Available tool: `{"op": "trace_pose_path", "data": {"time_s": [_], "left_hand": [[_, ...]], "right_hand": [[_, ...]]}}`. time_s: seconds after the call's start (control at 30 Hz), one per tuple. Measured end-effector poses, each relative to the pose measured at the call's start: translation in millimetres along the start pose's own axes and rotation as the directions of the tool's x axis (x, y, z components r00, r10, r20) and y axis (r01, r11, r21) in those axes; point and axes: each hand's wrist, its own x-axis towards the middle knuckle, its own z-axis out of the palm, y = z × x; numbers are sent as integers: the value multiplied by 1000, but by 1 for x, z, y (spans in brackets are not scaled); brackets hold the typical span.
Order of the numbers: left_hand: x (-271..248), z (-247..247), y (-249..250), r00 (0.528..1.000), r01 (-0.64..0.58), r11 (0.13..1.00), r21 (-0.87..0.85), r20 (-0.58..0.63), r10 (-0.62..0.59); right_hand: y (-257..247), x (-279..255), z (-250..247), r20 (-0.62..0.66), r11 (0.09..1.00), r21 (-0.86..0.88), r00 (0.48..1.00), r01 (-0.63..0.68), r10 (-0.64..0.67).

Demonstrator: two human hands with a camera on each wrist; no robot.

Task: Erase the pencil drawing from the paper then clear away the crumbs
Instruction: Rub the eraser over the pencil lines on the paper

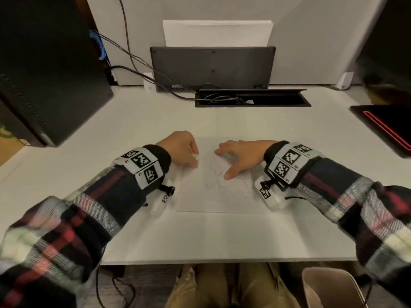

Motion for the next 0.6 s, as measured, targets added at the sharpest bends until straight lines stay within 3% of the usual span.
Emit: {"op": "trace_pose_path", "data": {"time_s": [0.17, 0.43, 0.53, 0.6], "left_hand": [[1, 10, 8, 988, -152, 987, -44, 3, 152], [3, 14, 13, 980, -192, 981, -39, 40, 194], [4, 14, 16, 976, -216, 976, 19, -33, 216], [4, 14, 17, 975, -220, 975, 19, -10, 221]], "right_hand": [[-4, -3, 6, 67, 997, -78, 998, 1, 4], [-3, -11, 10, 120, 997, -67, 993, 26, -18], [-4, -12, 10, 130, 995, -98, 991, 33, -20], [-6, -13, 11, 134, 991, -124, 990, 49, -32]]}}
